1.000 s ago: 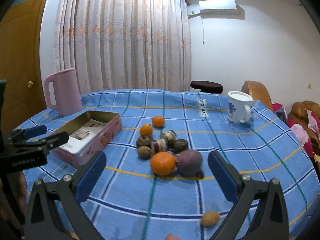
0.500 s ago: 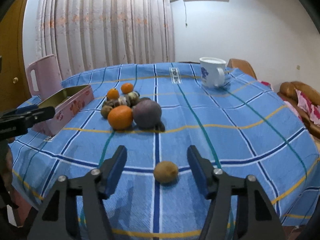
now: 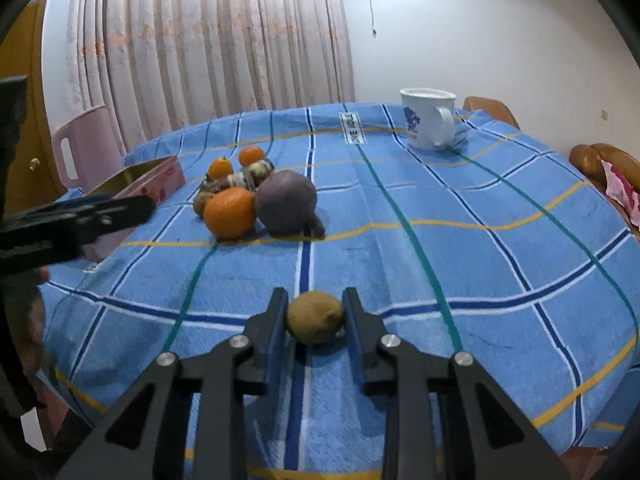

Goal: Organize fruits
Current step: 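Lower the right gripper onto the lone kiwi and close on it, then grasp the large mandarin orange with the left gripper while the right gripper holds the kiwi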

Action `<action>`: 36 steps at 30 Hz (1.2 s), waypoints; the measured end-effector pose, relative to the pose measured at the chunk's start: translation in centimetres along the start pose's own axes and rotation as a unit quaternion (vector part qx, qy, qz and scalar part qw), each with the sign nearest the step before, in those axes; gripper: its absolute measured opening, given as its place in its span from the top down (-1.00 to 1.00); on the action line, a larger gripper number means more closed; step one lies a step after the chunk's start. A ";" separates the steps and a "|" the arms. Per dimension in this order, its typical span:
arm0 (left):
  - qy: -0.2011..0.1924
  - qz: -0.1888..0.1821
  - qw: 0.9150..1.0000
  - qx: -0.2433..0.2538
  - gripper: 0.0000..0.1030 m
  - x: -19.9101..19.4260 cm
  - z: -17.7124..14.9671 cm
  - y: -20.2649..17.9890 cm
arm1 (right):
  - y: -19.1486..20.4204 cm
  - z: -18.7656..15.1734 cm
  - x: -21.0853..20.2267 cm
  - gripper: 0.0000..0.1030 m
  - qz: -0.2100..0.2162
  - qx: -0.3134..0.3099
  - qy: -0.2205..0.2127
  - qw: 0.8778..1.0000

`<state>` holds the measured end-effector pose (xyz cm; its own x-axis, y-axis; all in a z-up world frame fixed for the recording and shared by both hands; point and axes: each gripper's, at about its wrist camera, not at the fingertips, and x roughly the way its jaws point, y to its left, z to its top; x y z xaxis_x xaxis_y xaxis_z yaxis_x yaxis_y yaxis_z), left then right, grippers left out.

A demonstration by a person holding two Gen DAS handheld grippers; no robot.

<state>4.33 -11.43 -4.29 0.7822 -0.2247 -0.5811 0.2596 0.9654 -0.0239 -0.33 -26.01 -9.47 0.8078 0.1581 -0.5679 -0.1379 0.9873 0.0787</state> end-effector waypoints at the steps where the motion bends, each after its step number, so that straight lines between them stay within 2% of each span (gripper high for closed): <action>1: 0.003 -0.003 1.000 0.004 -0.78 0.5 0.3 -0.4 | 0.0 0.1 -0.1 0.41 0.003 0.001 -0.003 1.000; 3: 0.011 -0.012 1.000 0.008 -0.77 1.5 0.6 -1.0 | -0.1 0.3 -0.3 0.41 0.004 0.001 -0.010 1.000; 5: 0.024 -0.017 1.000 0.008 -0.56 2.5 0.7 -1.3 | -0.2 0.5 -0.4 0.41 0.005 0.003 -0.013 1.000; 7: 0.038 -0.027 0.999 0.003 -0.44 3.4 0.8 -1.4 | -0.6 0.6 -0.5 0.41 0.005 0.009 -0.018 1.000; 15: 0.092 -0.065 0.993 -0.033 -0.40 6.1 0.8 -1.0 | -1.3 0.6 -0.6 0.41 0.014 0.015 -0.023 1.000; 17: 0.100 -0.077 0.991 -0.037 0.01 6.5 0.8 -1.0 | -1.2 0.6 -0.5 0.41 0.018 0.014 -0.022 1.000; 19: 0.108 -0.085 0.990 -0.044 0.04 6.6 0.9 -1.0 | -1.0 0.5 -0.5 0.41 0.018 0.012 -0.022 1.000; 24: 0.098 -0.074 0.992 -0.037 0.06 5.9 0.7 -0.8 | -1.0 0.8 -0.8 0.41 0.015 0.006 -0.028 0.999; 31: 0.044 -0.046 0.997 -0.030 0.06 3.6 0.4 0.0 | 0.1 1.7 -0.9 0.41 0.017 -0.011 -0.042 0.999; 36: 0.024 -0.032 0.999 -0.028 0.06 2.7 0.3 0.5 | 1.3 2.3 -0.7 0.41 0.026 -0.024 -0.048 0.998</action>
<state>6.69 -11.61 -5.63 0.7359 -0.2811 -0.6160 0.2758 0.9553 -0.1065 0.24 -24.81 -7.03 0.8503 0.2113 -0.4820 -0.2063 0.9764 0.0640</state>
